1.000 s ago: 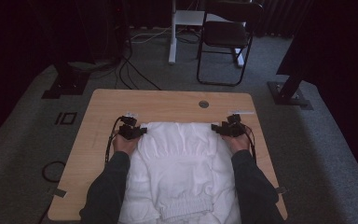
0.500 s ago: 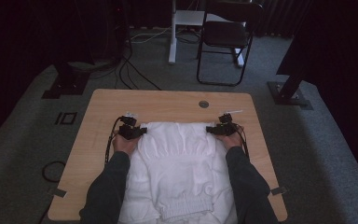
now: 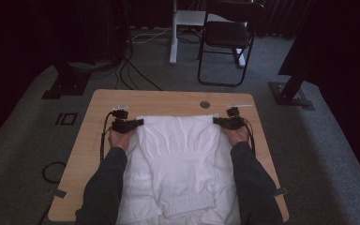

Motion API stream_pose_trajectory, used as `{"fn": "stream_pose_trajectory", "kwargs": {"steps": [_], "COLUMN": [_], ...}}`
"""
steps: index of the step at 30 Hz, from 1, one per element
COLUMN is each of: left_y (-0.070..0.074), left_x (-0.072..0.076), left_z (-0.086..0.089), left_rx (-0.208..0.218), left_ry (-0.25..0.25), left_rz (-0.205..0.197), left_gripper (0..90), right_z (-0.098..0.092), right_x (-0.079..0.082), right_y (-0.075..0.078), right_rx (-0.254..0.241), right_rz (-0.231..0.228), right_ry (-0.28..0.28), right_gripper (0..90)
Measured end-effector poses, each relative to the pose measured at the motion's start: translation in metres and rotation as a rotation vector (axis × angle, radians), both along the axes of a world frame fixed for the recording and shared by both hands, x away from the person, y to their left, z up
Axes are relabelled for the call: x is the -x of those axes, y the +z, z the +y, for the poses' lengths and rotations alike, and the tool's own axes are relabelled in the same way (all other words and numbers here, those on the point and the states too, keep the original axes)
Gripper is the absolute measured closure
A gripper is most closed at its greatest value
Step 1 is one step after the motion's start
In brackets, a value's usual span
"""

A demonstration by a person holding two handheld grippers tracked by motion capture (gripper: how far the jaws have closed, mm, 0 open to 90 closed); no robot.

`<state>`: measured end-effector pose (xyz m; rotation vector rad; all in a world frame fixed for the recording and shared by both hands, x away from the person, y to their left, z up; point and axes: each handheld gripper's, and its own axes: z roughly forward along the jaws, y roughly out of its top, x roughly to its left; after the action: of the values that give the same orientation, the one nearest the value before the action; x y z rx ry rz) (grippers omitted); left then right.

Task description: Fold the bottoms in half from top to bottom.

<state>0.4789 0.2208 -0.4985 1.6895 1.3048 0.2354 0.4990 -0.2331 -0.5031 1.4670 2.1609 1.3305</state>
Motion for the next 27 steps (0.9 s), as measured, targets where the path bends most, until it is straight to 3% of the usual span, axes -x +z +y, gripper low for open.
{"fn": "stream_pose_trajectory", "kwargs": {"steps": [2, 4, 9, 13, 16, 21, 27], "left_y": [0.012, 0.023, 0.033, 0.036, 0.043, 0.054, 0.047], "left_x": [0.0, -0.001, 0.002, 0.015, 0.03, 0.068, 0.113], "left_z": [0.001, 0.0, 0.002, 0.001, 0.002, 0.002, 0.004], "left_rx": [0.015, 0.007, 0.02, 0.007, 0.017, 0.018, -0.019], "left_ry": [-0.006, -0.004, -0.015, -0.042, -0.073, -0.143, -0.212], "left_rz": [-0.035, -0.062, -0.085, -0.114, -0.152, -0.227, -0.251], "left_gripper": [82.6, 82.4, 81.9, 81.8, 81.8, 81.7, 81.4], "right_z": [-0.001, -0.001, -0.001, -0.006, -0.012, -0.022, -0.026], "right_x": [0.002, 0.002, 0.005, 0.017, 0.032, 0.072, 0.113], "right_y": [0.014, 0.024, 0.033, 0.034, 0.037, 0.039, 0.028], "right_rx": [-0.027, -0.037, -0.025, -0.062, -0.093, -0.086, -0.043], "right_rz": [-0.061, -0.092, -0.121, -0.141, -0.172, -0.228, -0.234], "right_ry": [-0.008, -0.015, 0.013, 0.037, 0.062, 0.116, 0.169], "right_gripper": [85.1, 85.1, 84.8, 84.8, 84.8, 84.7, 84.5]}}
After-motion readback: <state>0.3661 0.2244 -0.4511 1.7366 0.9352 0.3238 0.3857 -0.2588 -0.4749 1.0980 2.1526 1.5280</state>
